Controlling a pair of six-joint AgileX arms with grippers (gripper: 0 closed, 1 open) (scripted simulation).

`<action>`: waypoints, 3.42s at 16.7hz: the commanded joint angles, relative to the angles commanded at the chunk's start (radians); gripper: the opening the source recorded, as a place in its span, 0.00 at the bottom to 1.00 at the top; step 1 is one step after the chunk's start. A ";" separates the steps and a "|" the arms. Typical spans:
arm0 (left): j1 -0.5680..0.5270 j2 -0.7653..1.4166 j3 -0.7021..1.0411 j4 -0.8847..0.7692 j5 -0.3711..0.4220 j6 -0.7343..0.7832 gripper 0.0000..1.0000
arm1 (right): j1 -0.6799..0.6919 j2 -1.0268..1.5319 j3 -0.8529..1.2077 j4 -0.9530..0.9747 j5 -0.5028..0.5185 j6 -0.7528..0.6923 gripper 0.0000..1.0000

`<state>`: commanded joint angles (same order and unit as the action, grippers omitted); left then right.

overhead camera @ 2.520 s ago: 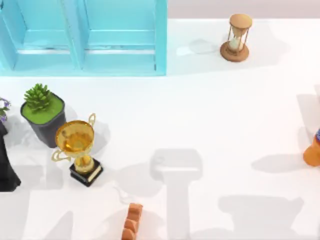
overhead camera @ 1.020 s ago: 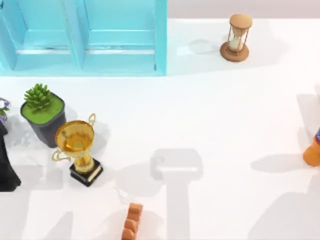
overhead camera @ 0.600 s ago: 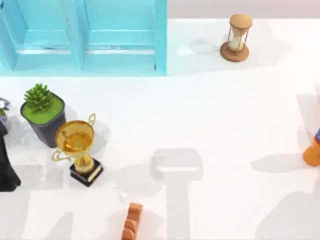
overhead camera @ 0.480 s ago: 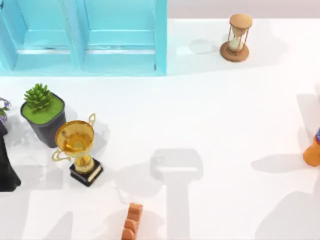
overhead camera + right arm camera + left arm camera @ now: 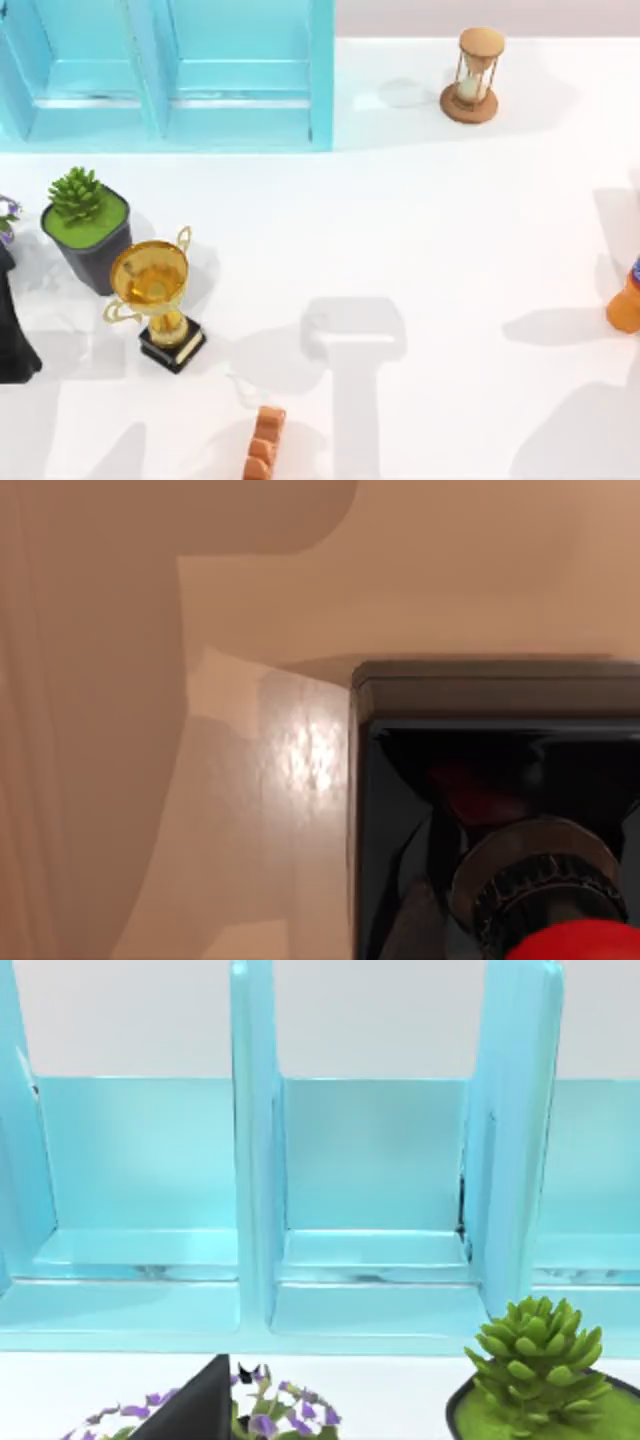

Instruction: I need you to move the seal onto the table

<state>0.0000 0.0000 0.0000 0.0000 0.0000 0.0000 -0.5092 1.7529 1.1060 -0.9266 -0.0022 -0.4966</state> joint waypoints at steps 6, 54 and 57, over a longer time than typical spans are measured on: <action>0.000 0.000 0.000 0.000 0.000 0.000 1.00 | 0.000 0.000 0.000 0.000 0.000 0.000 0.00; 0.000 0.000 0.000 0.000 0.000 0.000 1.00 | 1.019 0.367 0.666 -0.296 0.004 1.036 0.00; 0.000 0.000 0.000 0.000 0.000 0.000 1.00 | 1.021 0.377 0.622 -0.237 0.005 1.035 0.00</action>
<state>0.0000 0.0000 0.0000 0.0000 0.0000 0.0000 0.5119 2.1301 1.7284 -1.1631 0.0032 0.5389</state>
